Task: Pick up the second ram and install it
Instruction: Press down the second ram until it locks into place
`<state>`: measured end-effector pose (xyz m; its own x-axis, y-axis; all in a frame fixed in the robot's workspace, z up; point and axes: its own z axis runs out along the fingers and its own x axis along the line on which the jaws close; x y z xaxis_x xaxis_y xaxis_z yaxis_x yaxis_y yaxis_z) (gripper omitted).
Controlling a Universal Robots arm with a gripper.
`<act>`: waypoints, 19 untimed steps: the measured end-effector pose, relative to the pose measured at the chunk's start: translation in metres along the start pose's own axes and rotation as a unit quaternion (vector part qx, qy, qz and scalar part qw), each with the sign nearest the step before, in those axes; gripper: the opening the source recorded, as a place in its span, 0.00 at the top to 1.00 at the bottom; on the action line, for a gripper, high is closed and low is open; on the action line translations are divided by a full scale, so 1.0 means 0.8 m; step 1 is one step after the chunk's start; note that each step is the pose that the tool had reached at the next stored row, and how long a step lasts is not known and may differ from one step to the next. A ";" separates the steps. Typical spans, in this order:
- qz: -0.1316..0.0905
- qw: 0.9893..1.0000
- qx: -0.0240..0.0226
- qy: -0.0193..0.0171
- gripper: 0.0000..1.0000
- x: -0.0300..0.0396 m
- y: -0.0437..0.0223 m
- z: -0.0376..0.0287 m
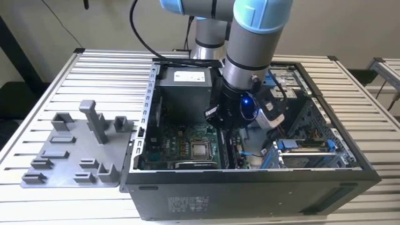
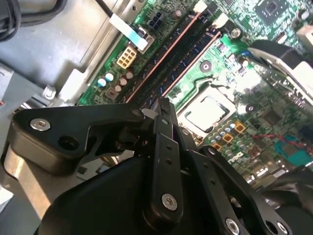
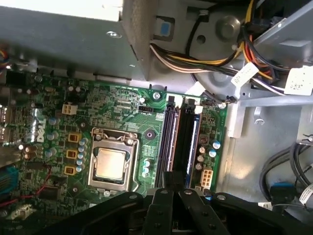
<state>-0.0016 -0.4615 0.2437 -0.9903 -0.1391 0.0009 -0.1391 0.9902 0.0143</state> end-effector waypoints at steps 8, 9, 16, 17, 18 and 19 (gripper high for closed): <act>-0.052 0.999 0.000 0.001 0.89 0.0000 0.0000 0.0000; -0.060 0.998 0.000 0.001 0.89 0.0000 0.0000 0.0000; -0.104 0.995 0.000 0.001 0.89 0.0001 0.0000 0.0000; -0.110 0.994 0.000 0.001 0.89 0.0001 0.0000 0.0000; -0.115 0.993 0.000 0.002 0.89 0.0001 0.0000 0.0000; -0.117 0.993 0.000 0.002 0.89 0.0001 0.0001 0.0000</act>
<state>-0.0017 -0.4615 0.2437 -0.9305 -0.3663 0.0007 -0.3663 0.9304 0.0142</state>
